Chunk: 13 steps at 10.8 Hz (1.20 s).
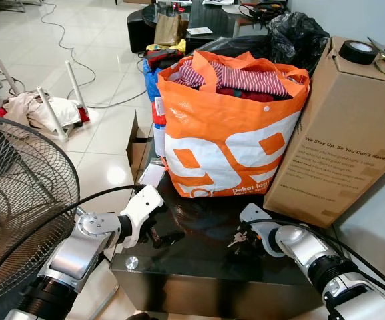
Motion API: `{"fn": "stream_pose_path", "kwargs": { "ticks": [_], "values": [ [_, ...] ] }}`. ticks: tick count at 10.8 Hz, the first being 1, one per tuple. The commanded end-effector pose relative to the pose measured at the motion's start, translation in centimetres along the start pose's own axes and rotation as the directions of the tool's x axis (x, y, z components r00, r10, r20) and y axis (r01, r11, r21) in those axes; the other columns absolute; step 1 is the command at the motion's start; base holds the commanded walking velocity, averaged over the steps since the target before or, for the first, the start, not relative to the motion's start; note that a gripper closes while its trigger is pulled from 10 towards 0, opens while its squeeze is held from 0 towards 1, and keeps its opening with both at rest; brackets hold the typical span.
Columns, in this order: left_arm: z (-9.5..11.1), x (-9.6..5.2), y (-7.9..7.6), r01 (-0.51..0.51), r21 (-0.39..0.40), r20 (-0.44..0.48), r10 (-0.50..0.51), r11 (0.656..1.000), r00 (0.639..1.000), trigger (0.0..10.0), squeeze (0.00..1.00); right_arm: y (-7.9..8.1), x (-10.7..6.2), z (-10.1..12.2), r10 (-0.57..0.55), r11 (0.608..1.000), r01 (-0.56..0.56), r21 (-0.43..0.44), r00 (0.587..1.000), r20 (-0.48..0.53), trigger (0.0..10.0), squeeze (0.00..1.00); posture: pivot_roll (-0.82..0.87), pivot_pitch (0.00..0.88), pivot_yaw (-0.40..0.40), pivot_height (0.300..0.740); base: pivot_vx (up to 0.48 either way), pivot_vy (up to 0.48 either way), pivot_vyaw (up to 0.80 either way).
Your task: Hang keys on a hook
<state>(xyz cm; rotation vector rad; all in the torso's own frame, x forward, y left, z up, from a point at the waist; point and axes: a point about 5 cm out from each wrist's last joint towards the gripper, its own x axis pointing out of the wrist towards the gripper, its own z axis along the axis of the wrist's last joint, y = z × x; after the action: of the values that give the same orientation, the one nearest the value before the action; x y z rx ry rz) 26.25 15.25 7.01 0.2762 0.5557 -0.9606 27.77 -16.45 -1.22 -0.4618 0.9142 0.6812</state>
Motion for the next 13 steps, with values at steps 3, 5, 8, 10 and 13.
{"fn": "stream_pose_path", "kwargs": {
  "ticks": [3,5,8,10,13],
  "values": [
    [0.26,-0.06,0.12,0.007,0.026,-0.006,-0.007,1.000,1.000,10.0,0.04,-0.05,0.18,0.23,-0.009,1.000,0.009,0.019,1.000,0.013,0.0,0.00,-0.06,0.000,-0.040,0.740,0.000,0.000,0.00],
    [0.22,-0.09,0.09,0.012,0.028,-0.010,-0.012,1.000,1.000,10.0,0.04,0.04,0.30,0.13,-0.010,1.000,0.009,0.028,1.000,0.014,0.0,0.00,-0.06,0.000,-0.039,0.740,0.000,0.000,0.00],
    [0.18,-0.09,0.11,0.021,0.029,-0.017,-0.021,0.999,1.000,10.0,0.04,0.40,0.53,-0.09,-0.005,1.000,0.004,0.030,1.000,0.007,0.0,0.00,-0.06,0.000,-0.039,0.740,0.000,0.000,0.00],
    [0.17,-0.11,0.16,0.023,0.031,-0.021,-0.023,0.999,1.000,10.0,0.04,0.36,0.54,-0.08,-0.007,1.000,0.007,0.025,1.000,0.007,0.0,0.00,-0.06,0.000,-0.037,0.740,0.000,0.000,0.00],
    [0.19,-0.05,0.24,0.025,0.034,-0.023,-0.024,0.999,0.999,10.0,0.04,0.16,0.48,-0.13,-0.024,0.999,0.024,0.027,1.000,0.008,0.0,0.00,-0.06,0.000,-0.035,0.740,0.000,0.000,0.00]
  ]
}}
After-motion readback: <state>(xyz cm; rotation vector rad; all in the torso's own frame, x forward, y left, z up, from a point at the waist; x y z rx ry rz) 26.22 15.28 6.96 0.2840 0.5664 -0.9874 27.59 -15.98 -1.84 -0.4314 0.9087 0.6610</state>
